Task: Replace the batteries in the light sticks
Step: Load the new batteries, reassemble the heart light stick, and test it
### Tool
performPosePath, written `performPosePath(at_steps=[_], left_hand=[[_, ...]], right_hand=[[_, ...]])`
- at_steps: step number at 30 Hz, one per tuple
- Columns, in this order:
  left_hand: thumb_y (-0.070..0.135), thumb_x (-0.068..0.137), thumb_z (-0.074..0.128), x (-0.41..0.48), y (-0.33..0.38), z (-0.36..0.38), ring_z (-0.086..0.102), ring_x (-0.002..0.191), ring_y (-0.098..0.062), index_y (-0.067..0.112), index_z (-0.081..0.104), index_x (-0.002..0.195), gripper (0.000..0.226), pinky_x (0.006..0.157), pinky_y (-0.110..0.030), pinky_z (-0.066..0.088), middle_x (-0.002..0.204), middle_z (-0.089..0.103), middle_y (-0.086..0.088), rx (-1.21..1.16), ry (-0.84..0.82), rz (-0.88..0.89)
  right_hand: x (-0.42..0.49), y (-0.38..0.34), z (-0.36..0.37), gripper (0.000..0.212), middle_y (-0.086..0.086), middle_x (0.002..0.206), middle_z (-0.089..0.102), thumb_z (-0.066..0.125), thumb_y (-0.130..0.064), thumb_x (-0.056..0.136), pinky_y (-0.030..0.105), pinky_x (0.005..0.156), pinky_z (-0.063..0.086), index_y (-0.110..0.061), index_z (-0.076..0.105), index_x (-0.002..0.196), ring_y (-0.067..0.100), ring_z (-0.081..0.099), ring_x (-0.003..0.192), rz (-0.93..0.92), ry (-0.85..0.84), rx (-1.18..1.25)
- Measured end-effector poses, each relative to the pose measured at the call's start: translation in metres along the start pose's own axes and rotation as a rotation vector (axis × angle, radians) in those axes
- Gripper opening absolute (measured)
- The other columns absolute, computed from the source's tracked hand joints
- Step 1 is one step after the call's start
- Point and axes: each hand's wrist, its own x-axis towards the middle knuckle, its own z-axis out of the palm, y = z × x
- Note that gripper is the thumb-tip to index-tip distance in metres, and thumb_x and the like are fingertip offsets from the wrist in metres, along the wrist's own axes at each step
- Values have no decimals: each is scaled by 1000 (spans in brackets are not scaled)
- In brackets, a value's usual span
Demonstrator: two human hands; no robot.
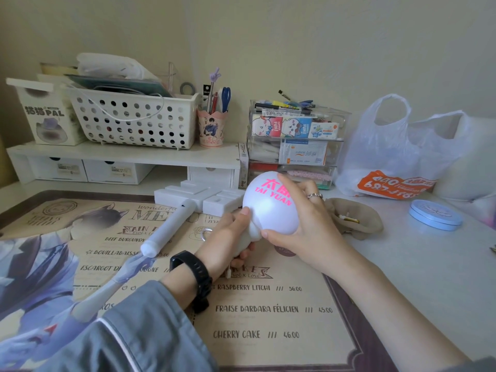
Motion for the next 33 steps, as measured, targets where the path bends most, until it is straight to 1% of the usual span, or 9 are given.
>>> performPosePath(at_steps=[11,15,18,21,24,26,28,31,33], left_hand=[[44,99,33,1,1,3,38,38,-11,7,46,103,39,41,-17,25,62,53,-5,-30,10,69],[42,99,33,-2,9,4,38,39,-12,13,53,98,36,39,-16,25,66,56,-7,-11,2,110],[41,100,33,-3,7,3,39,40,-13,10,55,94,38,39,-19,25,68,58,-6,-9,1,113],[39,99,37,-2,6,-1,43,46,-13,7,55,101,37,39,-20,31,67,61,-1,74,29,124],[33,94,50,-2,4,-2,50,49,0,13,51,110,25,40,-12,37,74,58,4,215,71,223],[26,92,56,1,2,-2,52,51,9,14,49,112,24,47,-8,38,87,59,5,276,74,324],[25,87,64,3,-1,-2,55,62,8,17,50,112,30,57,-10,41,100,60,4,354,72,399],[38,76,73,7,-6,-4,59,81,-6,27,53,111,42,69,-22,48,101,62,8,422,76,415],[34,77,73,8,-6,-4,61,78,-4,24,57,112,40,68,-20,49,98,65,5,368,72,402]], right_hand=[[3,-4,-9,98,-3,121,36,85,-31,63,28,95,36,-35,32,145,17,39,118,-26,48,19],[6,0,-18,94,-10,113,37,88,-32,59,11,83,34,-35,40,141,2,38,110,-23,103,82],[6,4,-21,96,-12,119,39,89,-28,60,1,87,30,-34,38,141,-2,37,112,-9,65,160],[9,13,-24,100,-12,127,42,90,-30,59,16,100,35,-31,36,143,3,41,123,44,13,275],[12,20,-27,101,-11,129,46,85,-64,44,41,102,45,-34,48,133,12,52,121,124,-34,383],[11,21,-26,99,-10,125,54,82,-71,38,43,97,49,-37,49,125,14,58,114,170,-42,404],[9,20,-23,97,-12,120,57,84,-62,40,41,96,50,-36,43,123,9,59,110,194,-21,403],[8,18,-17,88,-16,115,55,87,-49,46,38,95,49,-35,39,119,6,56,109,179,42,408],[9,17,-17,87,-16,113,56,86,-51,43,37,92,51,-37,41,116,6,57,107,164,86,417]])
